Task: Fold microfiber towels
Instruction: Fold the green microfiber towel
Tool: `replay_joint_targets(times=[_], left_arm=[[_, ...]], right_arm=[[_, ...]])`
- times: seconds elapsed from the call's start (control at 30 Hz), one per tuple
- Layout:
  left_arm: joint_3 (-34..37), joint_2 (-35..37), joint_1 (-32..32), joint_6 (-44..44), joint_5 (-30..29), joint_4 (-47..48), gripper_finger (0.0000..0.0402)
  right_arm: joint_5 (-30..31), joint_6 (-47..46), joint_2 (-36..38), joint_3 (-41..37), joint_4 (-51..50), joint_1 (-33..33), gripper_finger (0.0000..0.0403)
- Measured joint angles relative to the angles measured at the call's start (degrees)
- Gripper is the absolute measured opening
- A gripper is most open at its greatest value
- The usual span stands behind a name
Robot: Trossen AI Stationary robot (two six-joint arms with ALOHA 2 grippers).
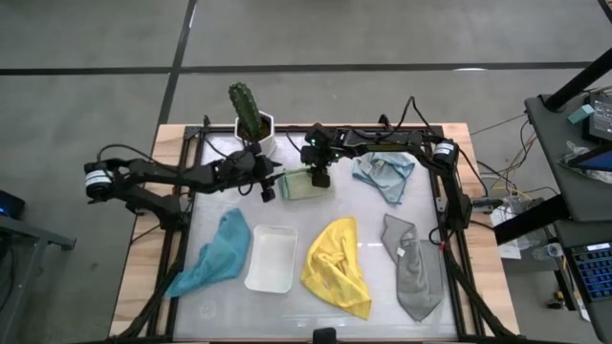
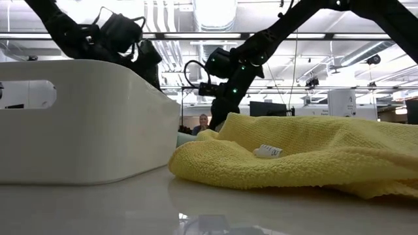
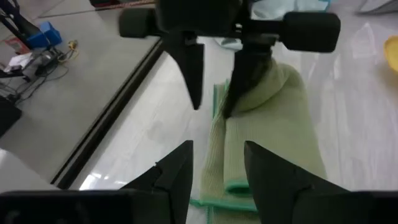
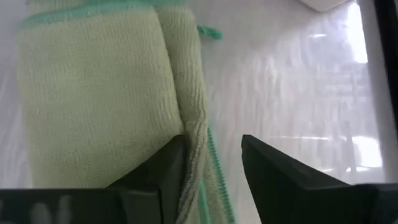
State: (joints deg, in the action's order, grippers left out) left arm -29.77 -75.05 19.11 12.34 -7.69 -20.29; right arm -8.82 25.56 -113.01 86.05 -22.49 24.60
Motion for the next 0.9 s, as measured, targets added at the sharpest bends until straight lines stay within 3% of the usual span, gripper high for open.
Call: replay_joint_targets(times=[0.33, 0.67, 0.9], left_arm=[[-1.1, -9.3, 0.0, -3.5, 0.8, -6.7, 0.0128], [-3.1, -10.9, 0.0, -3.5, 4.5, -6.7, 0.013], [-3.3, -12.1, 0.3, -3.0, 4.6, -6.3, 0.0165]], right_arm=[[0.0, 2.2, 0.1, 3.7, -6.9, 1.2, 0.0141], [0.1, 5.5, 0.5, 6.6, -11.3, 4.3, 0.0139], [-0.2, 6.0, 4.9, 6.4, -11.6, 6.6, 0.0131]])
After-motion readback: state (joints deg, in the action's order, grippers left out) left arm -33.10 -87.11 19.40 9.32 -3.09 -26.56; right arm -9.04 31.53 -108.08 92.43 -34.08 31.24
